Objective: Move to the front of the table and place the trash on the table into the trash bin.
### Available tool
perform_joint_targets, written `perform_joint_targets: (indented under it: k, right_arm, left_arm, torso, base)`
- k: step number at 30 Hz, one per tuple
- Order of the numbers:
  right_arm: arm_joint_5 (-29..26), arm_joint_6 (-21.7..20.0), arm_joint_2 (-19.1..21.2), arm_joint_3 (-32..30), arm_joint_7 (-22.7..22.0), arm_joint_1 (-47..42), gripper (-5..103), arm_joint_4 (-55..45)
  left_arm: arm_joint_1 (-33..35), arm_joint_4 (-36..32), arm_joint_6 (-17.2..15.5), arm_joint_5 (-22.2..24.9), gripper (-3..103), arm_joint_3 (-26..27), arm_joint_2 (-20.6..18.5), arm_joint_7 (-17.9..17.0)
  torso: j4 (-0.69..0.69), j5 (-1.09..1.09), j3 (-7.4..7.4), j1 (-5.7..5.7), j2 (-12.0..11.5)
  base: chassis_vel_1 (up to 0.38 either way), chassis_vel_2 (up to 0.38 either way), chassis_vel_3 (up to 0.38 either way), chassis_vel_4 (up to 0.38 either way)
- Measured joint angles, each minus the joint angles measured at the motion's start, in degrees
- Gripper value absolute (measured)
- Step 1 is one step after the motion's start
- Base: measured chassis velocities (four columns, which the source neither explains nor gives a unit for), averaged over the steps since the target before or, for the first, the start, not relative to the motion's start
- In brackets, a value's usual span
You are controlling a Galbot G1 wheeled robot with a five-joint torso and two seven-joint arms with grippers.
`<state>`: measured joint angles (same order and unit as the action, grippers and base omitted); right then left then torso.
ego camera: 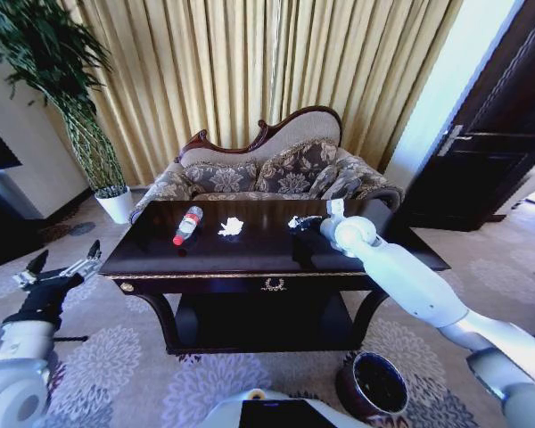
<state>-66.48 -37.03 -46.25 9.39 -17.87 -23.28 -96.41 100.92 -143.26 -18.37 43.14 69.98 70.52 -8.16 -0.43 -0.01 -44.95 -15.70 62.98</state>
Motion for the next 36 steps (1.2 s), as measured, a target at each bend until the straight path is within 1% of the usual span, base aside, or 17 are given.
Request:
perform_joint_targets:
  k: [8,11,12,14,15,16,18,19,20,21,23,24,25,27,28,30,36]
  right_arm:
    - [0.6,1.3,1.1,-0.6,3.7,-0.5,0,-0.9]
    - [0.4,6.3,2.0,-1.3,6.2,-1.3,0,-1.3]
    - [0.4,6.3,2.0,-1.3,6.2,-1.3,0,-1.3]
    - [0.4,10.8,2.7,-2.4,7.4,-2.5,0,-1.9]
    - [1.4,13.9,3.4,-4.0,8.1,-4.4,0,-2.7]
    - [1.4,13.9,3.4,-4.0,8.1,-4.4,0,-2.7]
    - [2.9,16.3,4.3,-7.1,8.7,-7.5,0,-4.6]
    - [3.5,16.9,4.6,-8.9,8.8,-9.4,0,-5.7]
    - [3.5,16.9,4.6,-8.9,8.8,-9.4,0,-5.7]
    - [5.4,17.8,4.8,-13.7,8.8,-14.2,0,-8.2]
    - [9.1,19.7,5.3,-20.2,9.7,-21.0,0,-10.9]
    - [9.1,19.7,5.3,-20.2,9.7,-21.0,0,-10.9]
    - [10.5,20.4,5.7,-22.7,10.4,-23.5,0,-11.9]
    - [11.1,20.6,5.9,-23.8,10.7,-24.5,0,-12.2]
    - [14.1,22.4,7.0,-28.5,11.3,-29.5,0,-14.2]
    - [15.7,23.7,7.5,-31.1,11.3,-32.3,0,-15.2]
    - [18.3,24.9,6.8,-38.6,10.5,-40.5,0,-17.4]
  left_arm:
    - [0.0,0.0,0.0,0.0,100,-0.4,0.4,0.0]
    - [-0.2,0.0,0.0,0.0,100,-0.7,0.4,0.0]
    - [-0.2,0.0,0.0,0.0,100,-0.7,0.4,0.0]
    - [-0.1,0.0,0.0,0.0,100,-0.7,0.4,0.0]
    - [0.0,0.0,0.0,0.0,100,-0.7,0.3,-0.1]
    - [0.0,0.0,0.0,0.0,100,-0.7,0.3,-0.1]
    - [0.0,0.0,0.2,0.0,100,-0.7,0.0,-0.1]
    - [-0.1,0.0,0.4,0.1,100,-0.7,-0.2,-0.1]
    - [-0.1,0.0,0.4,0.1,100,-0.7,-0.2,-0.1]
    - [-0.4,0.5,0.7,0.3,100,-0.7,-0.7,0.0]
    - [-1.1,1.7,1.6,0.7,100,-1.1,-1.5,0.2]
    - [-1.1,1.7,1.6,0.7,100,-1.1,-1.5,0.2]
    - [-1.3,2.1,1.9,0.9,100,-1.2,-1.8,0.6]
    - [-1.4,2.3,2.0,1.0,100,-1.1,-2.0,0.8]
    - [-1.8,3.1,2.5,1.5,100,-1.1,-2.5,1.5]
    - [-2.0,3.7,3.3,1.7,100,-1.3,-2.7,2.3]
    - [-3.2,5.8,4.9,2.2,100,-2.9,-3.8,3.9]
  torso:
    - [0.0,0.0,0.0,0.0,0.0]
    - [0.0,0.0,0.0,0.0,0.0]
    - [0.0,0.0,0.0,0.0,0.0]
    - [0.01,-0.01,0.0,0.0,0.0]
    - [0.02,0.0,0.0,0.0,0.0]
    - [0.02,0.0,0.0,0.0,0.0]
    - [0.02,-0.01,0.0,0.0,0.0]
    - [0.01,-0.01,0.0,0.0,0.0]
    - [0.01,-0.01,0.0,0.0,0.0]
    - [0.0,0.02,0.0,0.0,0.0]
    - [-0.01,0.01,0.0,0.0,0.0]
    - [-0.01,0.01,0.0,0.0,0.0]
    - [-0.03,0.02,0.0,0.0,0.0]
    - [-0.03,0.02,0.0,0.0,0.0]
    - [-0.02,-0.01,0.0,0.0,0.0]
    - [0.0,0.01,0.0,0.01,0.0]
    - [0.03,0.0,0.0,0.0,0.0]
  base:
    - [0.0,0.0,0.0,0.0]
    - [0.0,0.0,0.0,0.0]
    - [0.0,0.0,0.0,0.0]
    - [0.0,0.0,0.0,0.0]
    - [0.0,0.0,0.0,0.0]
    - [0.0,0.0,0.0,0.0]
    - [0.0,0.0,0.0,0.0]
    - [0.0,0.0,0.0,0.0]
    - [0.0,0.0,0.0,0.0]
    - [0.0,0.0,0.0,0.0]
    - [0.0,0.0,0.0,0.0]
    - [0.0,0.0,0.0,0.0]
    - [0.0,0.0,0.0,0.0]
    - [0.0,0.0,0.0,0.0]
    - [0.0,0.0,0.0,0.0]
    - [0.0,0.0,0.0,0.0]
    - [0.0,0.0,0.0,0.0]
